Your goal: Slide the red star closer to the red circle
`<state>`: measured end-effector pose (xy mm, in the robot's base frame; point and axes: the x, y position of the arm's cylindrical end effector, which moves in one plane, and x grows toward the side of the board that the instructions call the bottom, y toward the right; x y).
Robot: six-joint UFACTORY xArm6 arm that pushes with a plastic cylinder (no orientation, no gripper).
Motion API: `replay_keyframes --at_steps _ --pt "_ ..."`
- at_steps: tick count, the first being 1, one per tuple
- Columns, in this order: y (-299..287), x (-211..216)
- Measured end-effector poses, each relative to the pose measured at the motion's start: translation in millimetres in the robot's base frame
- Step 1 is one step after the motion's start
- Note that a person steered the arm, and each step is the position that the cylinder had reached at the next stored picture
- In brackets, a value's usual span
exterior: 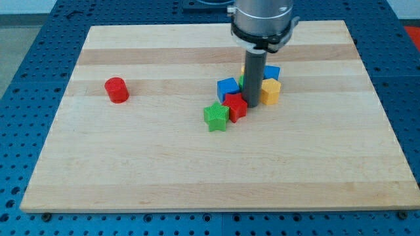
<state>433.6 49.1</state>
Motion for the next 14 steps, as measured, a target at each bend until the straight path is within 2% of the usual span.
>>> replay_keyframes --at_steps 2,3,4,5,7,9,11,14 --pt "54.9 60.6" --pt "23.8 59.6" --pt "-6.7 41.8" --pt "-11.4 9.1" --pt "-72.1 -5.2" --pt "-67.9 11.2" --pt "-169.6 30.1" --pt "-209.2 22.0"
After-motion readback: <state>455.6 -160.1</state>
